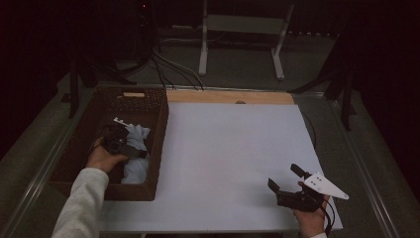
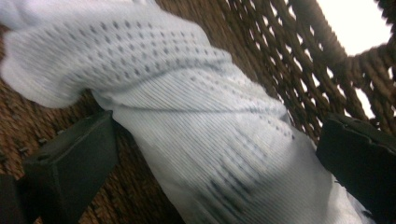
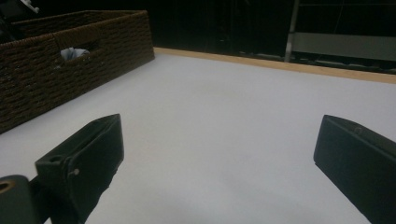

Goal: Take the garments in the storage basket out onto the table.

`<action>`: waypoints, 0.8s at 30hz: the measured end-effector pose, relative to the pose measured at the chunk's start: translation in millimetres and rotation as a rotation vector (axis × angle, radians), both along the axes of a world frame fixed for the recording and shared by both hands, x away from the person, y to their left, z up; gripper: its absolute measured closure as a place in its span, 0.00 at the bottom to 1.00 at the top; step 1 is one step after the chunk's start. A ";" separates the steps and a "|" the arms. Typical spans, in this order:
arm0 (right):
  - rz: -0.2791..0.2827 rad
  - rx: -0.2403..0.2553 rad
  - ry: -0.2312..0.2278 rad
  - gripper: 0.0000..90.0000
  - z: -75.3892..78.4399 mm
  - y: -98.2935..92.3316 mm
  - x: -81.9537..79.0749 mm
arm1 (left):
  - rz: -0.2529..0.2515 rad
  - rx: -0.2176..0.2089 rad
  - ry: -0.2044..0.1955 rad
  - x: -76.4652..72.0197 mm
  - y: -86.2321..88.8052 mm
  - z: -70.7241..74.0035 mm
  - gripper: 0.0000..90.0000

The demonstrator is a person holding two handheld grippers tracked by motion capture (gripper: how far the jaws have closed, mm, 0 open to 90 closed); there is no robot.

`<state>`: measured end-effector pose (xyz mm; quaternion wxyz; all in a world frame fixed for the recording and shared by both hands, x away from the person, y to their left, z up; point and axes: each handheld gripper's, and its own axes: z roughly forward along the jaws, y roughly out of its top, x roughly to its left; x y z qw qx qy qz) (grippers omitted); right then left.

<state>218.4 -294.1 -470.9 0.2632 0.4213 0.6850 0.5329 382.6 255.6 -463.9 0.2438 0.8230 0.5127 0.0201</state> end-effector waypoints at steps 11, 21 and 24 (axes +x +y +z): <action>-0.002 -0.001 -0.003 0.02 0.2 -0.5 -0.1 | -0.001 0.005 0.027 -1.4 0.0 5.2 0.43; -0.004 0.002 -0.004 0.02 0.3 -1.0 -0.1 | 0.007 -0.004 -0.021 -5.9 0.2 16.9 0.69; -0.004 0.002 -0.004 0.02 0.3 -1.0 -0.2 | 0.013 -0.006 -0.037 -7.4 1.6 19.8 0.70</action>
